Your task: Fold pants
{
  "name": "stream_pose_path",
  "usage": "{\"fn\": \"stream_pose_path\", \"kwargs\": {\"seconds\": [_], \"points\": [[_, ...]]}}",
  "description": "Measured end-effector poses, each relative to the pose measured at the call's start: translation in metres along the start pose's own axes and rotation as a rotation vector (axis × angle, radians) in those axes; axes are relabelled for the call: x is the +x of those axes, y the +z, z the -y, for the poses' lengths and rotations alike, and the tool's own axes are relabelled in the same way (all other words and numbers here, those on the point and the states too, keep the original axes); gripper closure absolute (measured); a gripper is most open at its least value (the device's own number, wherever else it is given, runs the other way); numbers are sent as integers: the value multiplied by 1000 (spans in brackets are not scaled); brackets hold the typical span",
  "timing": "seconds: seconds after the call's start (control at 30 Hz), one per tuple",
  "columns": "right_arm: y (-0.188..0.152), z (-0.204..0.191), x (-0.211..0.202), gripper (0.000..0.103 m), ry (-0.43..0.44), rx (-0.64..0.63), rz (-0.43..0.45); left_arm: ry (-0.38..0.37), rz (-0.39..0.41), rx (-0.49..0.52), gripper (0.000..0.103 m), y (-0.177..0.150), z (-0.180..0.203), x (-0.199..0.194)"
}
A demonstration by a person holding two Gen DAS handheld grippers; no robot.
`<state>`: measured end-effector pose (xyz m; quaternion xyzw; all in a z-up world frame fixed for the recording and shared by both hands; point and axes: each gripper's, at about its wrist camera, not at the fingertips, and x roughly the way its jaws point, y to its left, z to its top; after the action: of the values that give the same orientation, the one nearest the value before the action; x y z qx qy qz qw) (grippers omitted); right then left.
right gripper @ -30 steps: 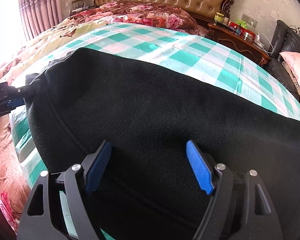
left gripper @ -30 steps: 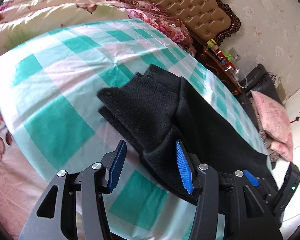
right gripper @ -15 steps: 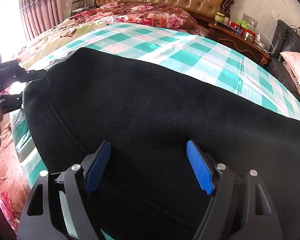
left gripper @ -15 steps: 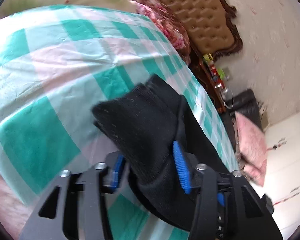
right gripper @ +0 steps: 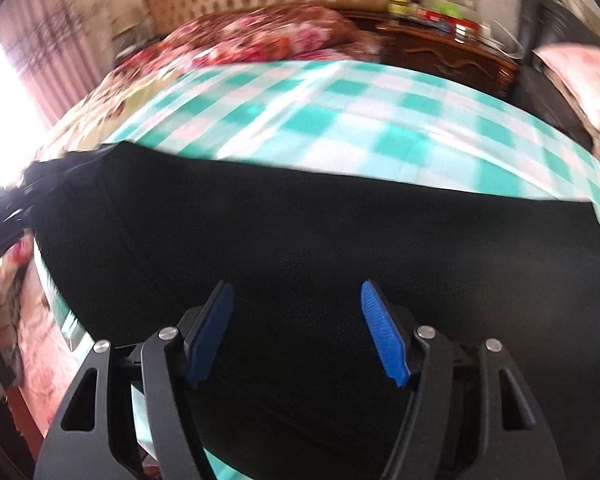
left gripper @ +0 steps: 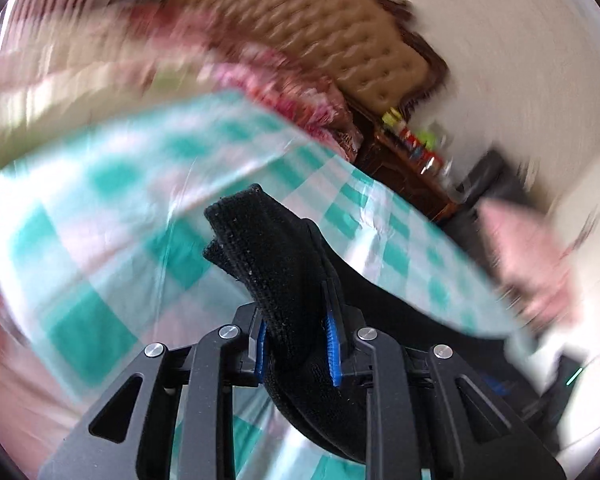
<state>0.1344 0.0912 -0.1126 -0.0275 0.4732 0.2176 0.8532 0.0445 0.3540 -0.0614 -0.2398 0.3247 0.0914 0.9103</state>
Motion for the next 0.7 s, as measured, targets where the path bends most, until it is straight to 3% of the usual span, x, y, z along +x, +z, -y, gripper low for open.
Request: {"fn": "stream_pose_path", "kwargs": {"seconds": [0.1,0.2,0.3,0.37,0.43,0.53,0.6,0.7], "points": [[-4,49,-25,33,32,105,11,135,53,302,83,-7,84,-16],[-18,104,-49,24,26,225,33,217,106,607,83,-46,174,-15],[-39,160,-66,24,21,372,34,223,131,910,88,-129,253,-1],[-51,182,-70,24,30,433,32,219,116,1077,87,-183,278,16],[-62,199,-70,24,64,477,18,227,64,1229,80,-239,289,38],[-68,211,-66,24,127,516,-2,330,177,1341,69,-267,290,39],[-67,211,-63,24,181,532,-9,331,196,1343,55,-265,287,34],[-59,202,-58,23,261,525,-30,359,217,1342,44,-255,285,36]]}}
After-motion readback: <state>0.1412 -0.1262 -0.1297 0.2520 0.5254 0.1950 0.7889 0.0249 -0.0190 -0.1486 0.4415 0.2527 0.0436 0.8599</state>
